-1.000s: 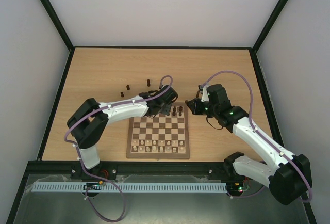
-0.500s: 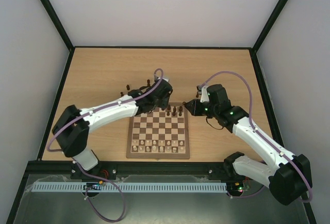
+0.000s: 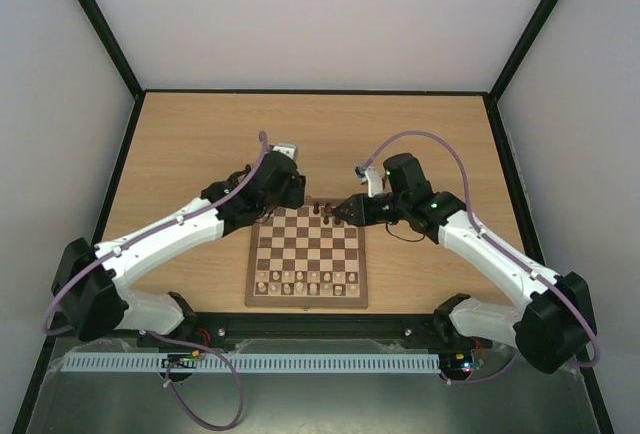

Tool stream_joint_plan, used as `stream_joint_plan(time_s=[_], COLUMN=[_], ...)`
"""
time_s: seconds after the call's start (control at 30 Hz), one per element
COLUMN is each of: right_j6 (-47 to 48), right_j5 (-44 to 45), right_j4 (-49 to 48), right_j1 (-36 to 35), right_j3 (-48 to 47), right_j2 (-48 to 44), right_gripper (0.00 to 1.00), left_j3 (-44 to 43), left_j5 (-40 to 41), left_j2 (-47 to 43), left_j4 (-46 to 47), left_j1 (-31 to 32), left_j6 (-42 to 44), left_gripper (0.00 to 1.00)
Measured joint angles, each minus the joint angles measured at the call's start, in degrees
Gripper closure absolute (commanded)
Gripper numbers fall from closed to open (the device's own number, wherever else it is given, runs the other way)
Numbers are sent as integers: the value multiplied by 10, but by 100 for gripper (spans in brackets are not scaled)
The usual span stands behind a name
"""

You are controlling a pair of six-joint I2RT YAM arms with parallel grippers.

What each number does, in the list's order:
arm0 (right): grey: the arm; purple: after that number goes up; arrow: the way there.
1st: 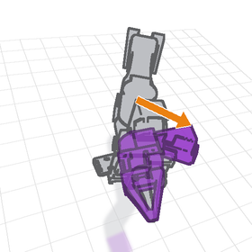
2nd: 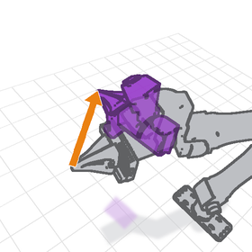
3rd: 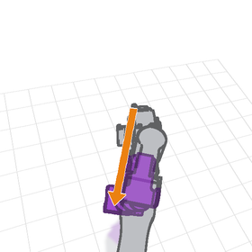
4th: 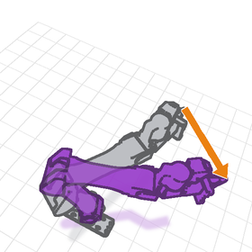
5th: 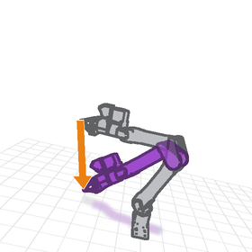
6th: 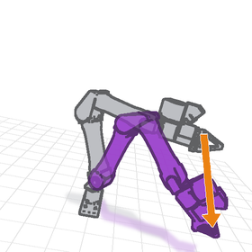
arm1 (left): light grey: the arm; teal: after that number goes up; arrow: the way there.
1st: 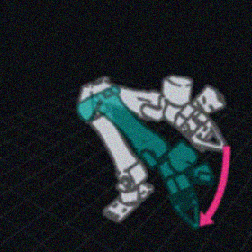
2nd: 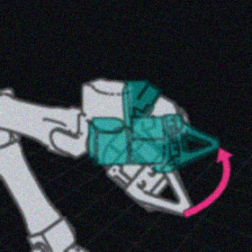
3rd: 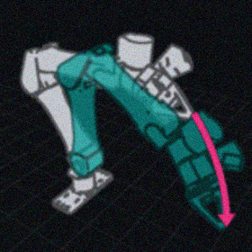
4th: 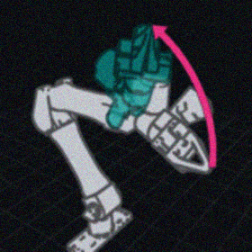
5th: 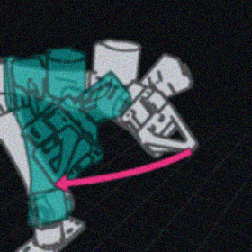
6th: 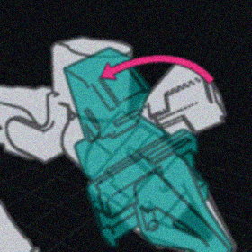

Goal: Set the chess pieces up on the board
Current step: Place the chess piece at the center of the board.

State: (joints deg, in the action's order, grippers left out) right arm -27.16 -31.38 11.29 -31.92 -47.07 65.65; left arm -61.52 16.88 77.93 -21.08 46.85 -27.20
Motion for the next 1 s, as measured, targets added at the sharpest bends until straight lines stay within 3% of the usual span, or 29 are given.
stream_joint_plan(time_s=[0.33, 1.0], right_j6=[7, 33], right_j5=[27, 374], right_j4=[52, 244], right_j1=[-59, -247], right_j3=[-89, -310], right_j2=[68, 332], right_gripper=[86, 89], left_j3=[47, 83], left_j5=[-39, -85], left_j2=[-75, -172], left_j4=[-1, -4], left_j1=[-33, -63], left_j6=[-5, -29], left_gripper=[35, 34])
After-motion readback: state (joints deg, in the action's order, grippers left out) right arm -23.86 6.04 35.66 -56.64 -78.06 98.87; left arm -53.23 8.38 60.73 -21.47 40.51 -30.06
